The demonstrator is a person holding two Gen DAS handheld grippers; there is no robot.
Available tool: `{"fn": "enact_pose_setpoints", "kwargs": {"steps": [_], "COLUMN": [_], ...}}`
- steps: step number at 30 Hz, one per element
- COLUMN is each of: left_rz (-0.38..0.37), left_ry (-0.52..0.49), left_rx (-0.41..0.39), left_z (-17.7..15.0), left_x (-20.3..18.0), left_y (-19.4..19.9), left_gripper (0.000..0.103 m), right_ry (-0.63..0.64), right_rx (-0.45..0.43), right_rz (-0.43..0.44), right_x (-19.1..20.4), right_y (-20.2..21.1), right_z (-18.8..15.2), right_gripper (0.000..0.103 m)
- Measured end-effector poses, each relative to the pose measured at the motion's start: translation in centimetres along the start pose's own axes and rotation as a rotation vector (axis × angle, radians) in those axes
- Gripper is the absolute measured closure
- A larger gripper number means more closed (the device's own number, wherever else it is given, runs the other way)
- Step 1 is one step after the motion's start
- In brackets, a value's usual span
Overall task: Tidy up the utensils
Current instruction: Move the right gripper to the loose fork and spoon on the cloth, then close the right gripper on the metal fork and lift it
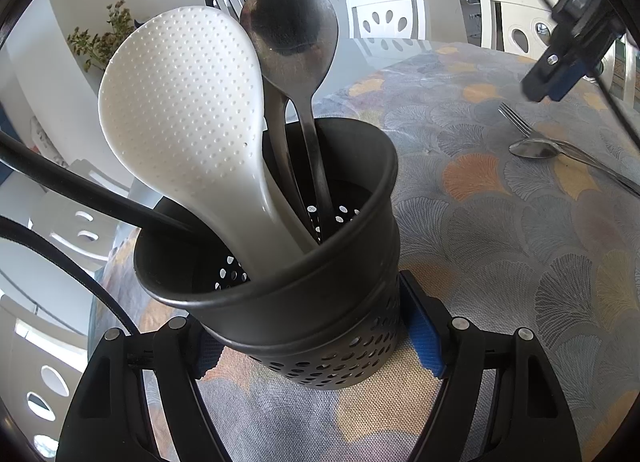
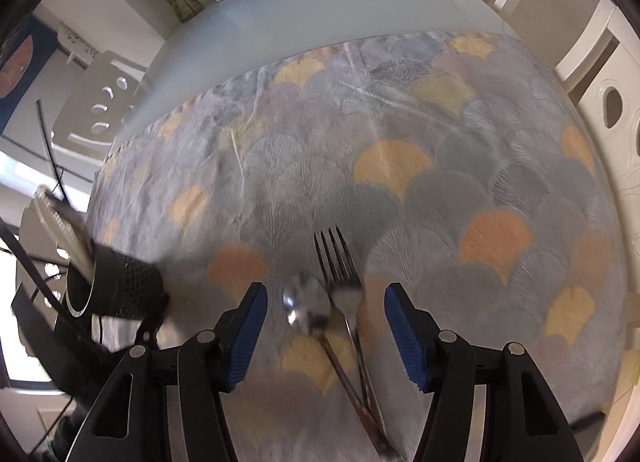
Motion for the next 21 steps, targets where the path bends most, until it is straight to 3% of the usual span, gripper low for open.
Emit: {"fn": "enact_pose_setpoints", "kwargs": {"steps": [9,21], "left_rz": [-0.002,0.002], "left_ry": [0.002,0.0], "left_rx": [0.0,0.001], "left_z": [0.2,0.4], "left_x": [-0.3,-0.6], "left_y": [-0.1,0.0], "left_gripper": [0.028,0.028], "right_ry": [0.108,0.158], "right_rx": [-0.018,-0.055], "right_rz": [-0.085,-0.152], "right_x": [1.7,1.7], "right_y": [-3.3,-4.6], "right_z": [0.8,1.4], "right_gripper": [0.05,0.081]}}
Point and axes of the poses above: each gripper's, at about its wrist camera, not at the fingertips, and y roughly against the way its jaws point, x to its left, z to its top, the point moved 7 cm from there along -y, roughly the way its jaws point, and after that the axes turned 15 degrees about -y, right-handed, at the moved point
